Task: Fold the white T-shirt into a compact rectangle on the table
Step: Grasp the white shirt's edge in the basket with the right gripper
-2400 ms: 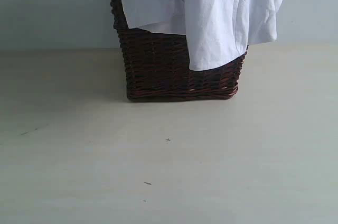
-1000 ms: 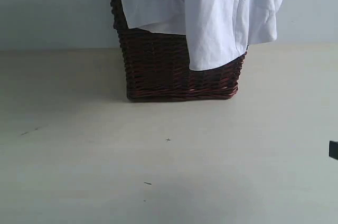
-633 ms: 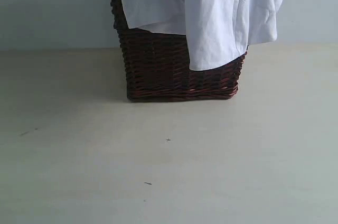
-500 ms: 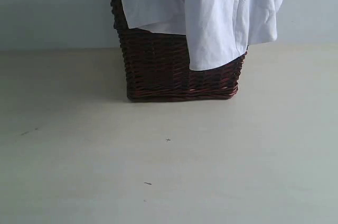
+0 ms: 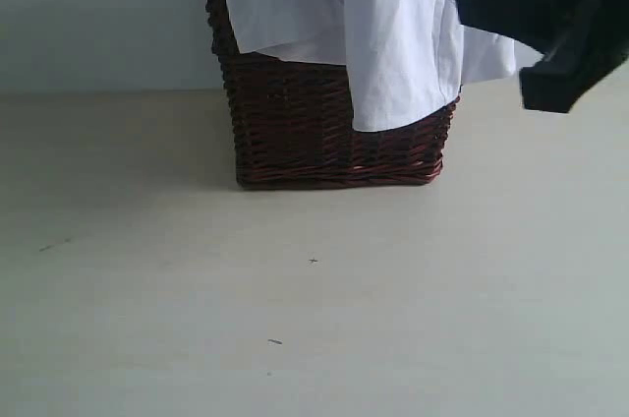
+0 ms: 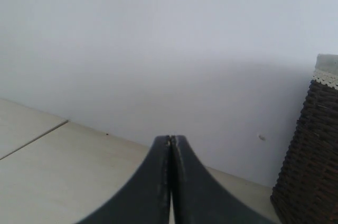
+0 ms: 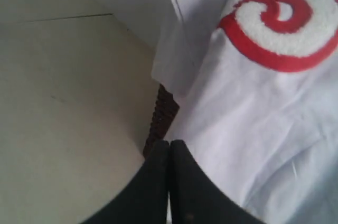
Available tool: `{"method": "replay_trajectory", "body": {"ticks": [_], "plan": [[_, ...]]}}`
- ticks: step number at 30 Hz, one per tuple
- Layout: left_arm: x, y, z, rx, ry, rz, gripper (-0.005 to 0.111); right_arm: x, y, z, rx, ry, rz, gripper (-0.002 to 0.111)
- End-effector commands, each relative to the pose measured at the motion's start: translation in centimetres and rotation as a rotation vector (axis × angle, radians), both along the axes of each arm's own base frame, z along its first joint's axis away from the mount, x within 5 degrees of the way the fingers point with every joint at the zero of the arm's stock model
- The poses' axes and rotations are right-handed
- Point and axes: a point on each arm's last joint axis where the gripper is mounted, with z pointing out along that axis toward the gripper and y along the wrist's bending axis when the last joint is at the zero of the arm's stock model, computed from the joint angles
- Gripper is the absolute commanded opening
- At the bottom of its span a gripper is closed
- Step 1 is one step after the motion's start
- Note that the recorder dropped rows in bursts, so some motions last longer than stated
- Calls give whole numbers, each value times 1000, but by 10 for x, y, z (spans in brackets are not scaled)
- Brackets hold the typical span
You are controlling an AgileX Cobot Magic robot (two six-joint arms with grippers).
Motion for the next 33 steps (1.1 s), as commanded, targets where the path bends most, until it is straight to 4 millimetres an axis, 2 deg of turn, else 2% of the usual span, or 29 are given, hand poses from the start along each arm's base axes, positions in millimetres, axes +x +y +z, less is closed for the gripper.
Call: {"method": "replay_trajectory", "body": {"ticks": [1, 6, 9, 11, 15, 28, 30, 33], "plan": [[0, 0, -1, 2, -1, 0, 0, 30, 10, -8, 32, -54, -16, 5], [0, 0, -1, 2, -1, 0, 0, 55, 16, -13, 50, -11, -23, 37], [0, 0, -1, 2, -1, 0, 0, 54, 20, -7, 100, 13, 12, 57], [0, 0, -1, 2, -1, 0, 0, 53, 22, -6, 127, 21, 31, 64], [0, 0, -1, 2, -1, 0, 0, 58, 22, -10, 129, 34, 6, 65], [0, 0, -1, 2, -1, 0, 0, 92, 21, -54, 77, 169, -120, 63], [0, 0, -1, 2, -1, 0, 0, 95, 21, -55, 95, 183, -134, 58], [0, 0, -1, 2, -1, 0, 0, 100, 22, -52, 143, 202, -155, 43]]}}
